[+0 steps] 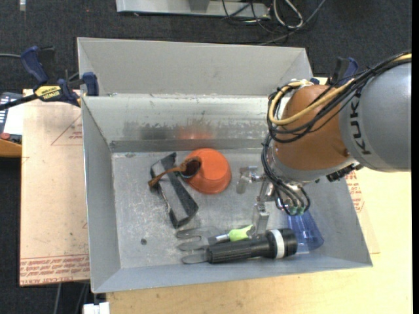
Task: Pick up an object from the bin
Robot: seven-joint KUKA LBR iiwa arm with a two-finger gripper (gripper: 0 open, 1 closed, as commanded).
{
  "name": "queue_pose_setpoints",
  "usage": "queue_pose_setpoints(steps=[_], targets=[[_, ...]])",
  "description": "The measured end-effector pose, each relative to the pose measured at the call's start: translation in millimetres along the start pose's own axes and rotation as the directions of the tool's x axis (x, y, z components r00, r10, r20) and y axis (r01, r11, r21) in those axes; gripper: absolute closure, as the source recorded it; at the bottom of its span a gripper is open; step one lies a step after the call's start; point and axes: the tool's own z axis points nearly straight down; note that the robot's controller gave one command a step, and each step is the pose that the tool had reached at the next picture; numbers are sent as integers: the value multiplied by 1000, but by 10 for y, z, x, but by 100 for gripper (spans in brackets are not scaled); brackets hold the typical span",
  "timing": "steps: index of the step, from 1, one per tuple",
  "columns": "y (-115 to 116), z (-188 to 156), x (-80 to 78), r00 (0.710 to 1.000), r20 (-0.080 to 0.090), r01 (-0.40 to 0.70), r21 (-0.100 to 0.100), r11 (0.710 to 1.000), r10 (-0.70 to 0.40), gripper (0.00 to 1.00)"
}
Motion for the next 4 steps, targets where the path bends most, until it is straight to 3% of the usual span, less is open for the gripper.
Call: queue_pose_setpoints(steps=[1, 2, 3, 4], targets=[[0, -34, -18, 1000, 8, 0, 0, 1000, 0, 0], [48, 774, 256, 990, -2, 142, -2, 990, -142, 0], [109, 248, 348, 973, 20, 230, 4, 973, -230, 0], [61, 722, 263, 989, 0, 150, -3, 989, -150, 0]])
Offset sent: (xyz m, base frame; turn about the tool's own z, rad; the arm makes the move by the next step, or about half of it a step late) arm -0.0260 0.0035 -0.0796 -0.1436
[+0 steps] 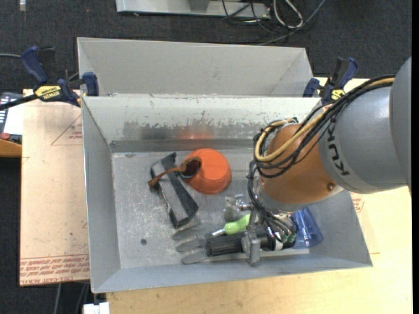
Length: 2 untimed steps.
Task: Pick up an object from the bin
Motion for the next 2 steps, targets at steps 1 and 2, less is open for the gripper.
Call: queue_pose_setpoints(steps=[1, 2], targets=[[21, 31, 111, 999, 37, 34, 6, 999, -34, 0], [13, -28, -19, 1000, 20, 6, 0, 1000, -6, 100]])
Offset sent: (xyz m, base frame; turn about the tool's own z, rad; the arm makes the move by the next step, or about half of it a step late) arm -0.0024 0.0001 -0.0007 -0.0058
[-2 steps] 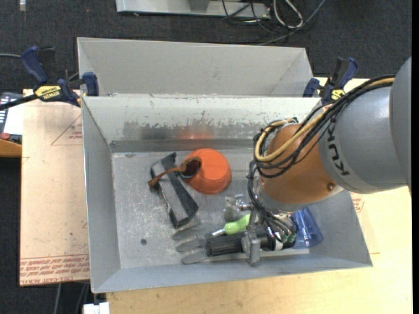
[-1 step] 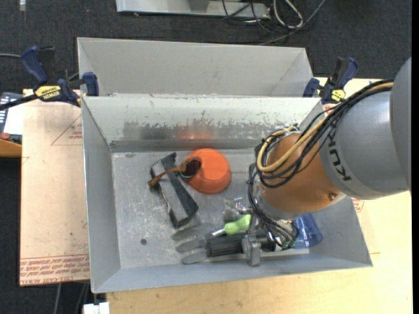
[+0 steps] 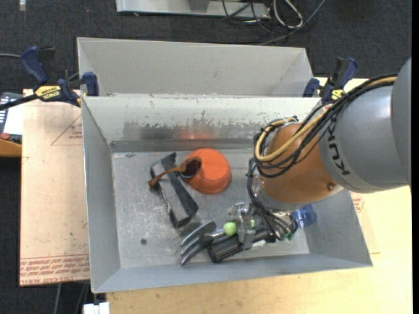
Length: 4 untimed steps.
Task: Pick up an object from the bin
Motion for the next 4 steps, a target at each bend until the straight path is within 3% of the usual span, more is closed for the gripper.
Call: queue_pose_setpoints(steps=[2, 3, 4], targets=[[3, -93, 10, 1000, -3, 0, 0, 1000, 0, 100], [12, -511, 21, 1000, -10, 0, -2, 1000, 0, 100], [11, -885, -2, 1000, -2, -1, 0, 1000, 1, 100]])
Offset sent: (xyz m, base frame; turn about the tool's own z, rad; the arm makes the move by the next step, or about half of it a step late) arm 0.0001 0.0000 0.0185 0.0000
